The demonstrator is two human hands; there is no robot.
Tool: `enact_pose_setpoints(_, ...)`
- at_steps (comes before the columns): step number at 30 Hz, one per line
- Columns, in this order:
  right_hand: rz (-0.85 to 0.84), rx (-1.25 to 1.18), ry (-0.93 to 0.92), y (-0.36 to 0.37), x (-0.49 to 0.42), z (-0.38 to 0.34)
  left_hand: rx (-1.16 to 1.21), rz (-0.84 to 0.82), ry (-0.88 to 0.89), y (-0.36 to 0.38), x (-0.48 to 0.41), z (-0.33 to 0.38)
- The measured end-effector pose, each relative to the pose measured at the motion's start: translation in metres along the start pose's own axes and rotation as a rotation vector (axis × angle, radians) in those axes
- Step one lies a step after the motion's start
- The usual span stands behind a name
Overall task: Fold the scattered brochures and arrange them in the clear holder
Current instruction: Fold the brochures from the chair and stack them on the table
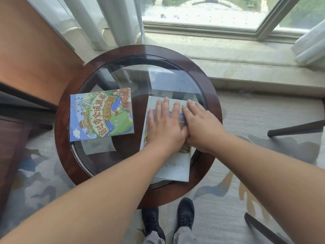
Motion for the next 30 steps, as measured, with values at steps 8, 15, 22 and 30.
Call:
enact_pose_setpoints(8,-0.010,0.013,-0.011,0.005,0.002,0.006,-0.087,-0.056,0.108,0.013,0.024,-0.006)
enact_pose_setpoints(15,-0.012,0.028,0.003,0.008,0.001,0.002,-0.278,-0.105,0.210,0.022,0.071,-0.013)
enact_pose_setpoints(22,-0.007,0.039,0.021,0.009,0.000,0.002,-0.316,-0.124,0.243,0.022,0.083,-0.019)
enact_pose_setpoints(30,0.056,0.024,0.022,0.004,0.013,-0.007,-0.321,-0.187,0.211,0.019,0.079,-0.018)
Point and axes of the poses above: each hand's wrist, its own x-axis away from the middle knuckle, its own y-axis out of the palm, z = x × y, the point moved 1 cm from there along -x, towards the middle knuckle, and after that the axes turned 13 degrees about z, right-handed, at the moved point
